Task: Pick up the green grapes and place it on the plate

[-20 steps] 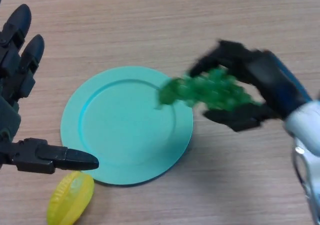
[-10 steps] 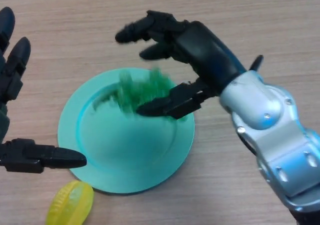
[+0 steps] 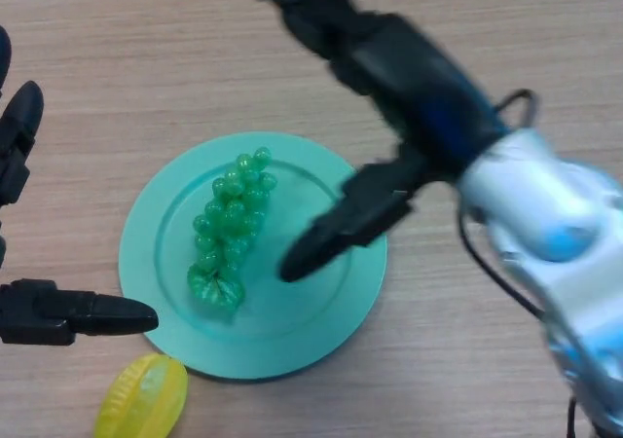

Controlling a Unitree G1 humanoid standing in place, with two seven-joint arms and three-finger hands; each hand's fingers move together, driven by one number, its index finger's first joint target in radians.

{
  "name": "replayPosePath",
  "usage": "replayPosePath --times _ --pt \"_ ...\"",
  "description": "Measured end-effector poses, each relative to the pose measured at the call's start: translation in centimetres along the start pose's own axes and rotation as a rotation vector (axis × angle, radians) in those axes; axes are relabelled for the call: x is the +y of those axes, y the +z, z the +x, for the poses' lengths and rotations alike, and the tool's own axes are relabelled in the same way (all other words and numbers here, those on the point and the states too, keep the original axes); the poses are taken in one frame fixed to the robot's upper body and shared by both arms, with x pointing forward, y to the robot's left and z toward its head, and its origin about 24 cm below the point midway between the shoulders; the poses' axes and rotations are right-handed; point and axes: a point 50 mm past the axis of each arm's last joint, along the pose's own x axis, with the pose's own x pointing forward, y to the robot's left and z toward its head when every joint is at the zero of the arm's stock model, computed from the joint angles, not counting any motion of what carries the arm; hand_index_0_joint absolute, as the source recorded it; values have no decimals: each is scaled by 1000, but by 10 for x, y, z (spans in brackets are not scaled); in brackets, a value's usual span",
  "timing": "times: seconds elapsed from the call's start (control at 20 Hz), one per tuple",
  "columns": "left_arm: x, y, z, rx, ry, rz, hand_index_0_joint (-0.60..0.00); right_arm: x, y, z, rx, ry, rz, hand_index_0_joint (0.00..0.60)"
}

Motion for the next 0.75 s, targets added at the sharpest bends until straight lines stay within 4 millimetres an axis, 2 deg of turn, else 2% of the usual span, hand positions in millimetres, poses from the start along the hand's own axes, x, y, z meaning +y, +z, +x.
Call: replayPosePath --times 0.15,0.25,0.45,0.55,0.75 --pt "-1 3 3 -21 -4 1 0 -37 -8 -29 5 -193 71 0" --pt "-1 6 4 -33 -10 6 0 -54 -16 -49 1 -274 162 0" --pt "-5 15 2 -66 -23 17 0 -59 -37 -74 23 -295 283 0" --pt "-6 16 2 -75 -28 14 0 -57 -40 -85 -11 -322 304 0" --pt "-8 16 2 -75 -37 -6 0 -59 -44 -91 -8 -394 295 0"
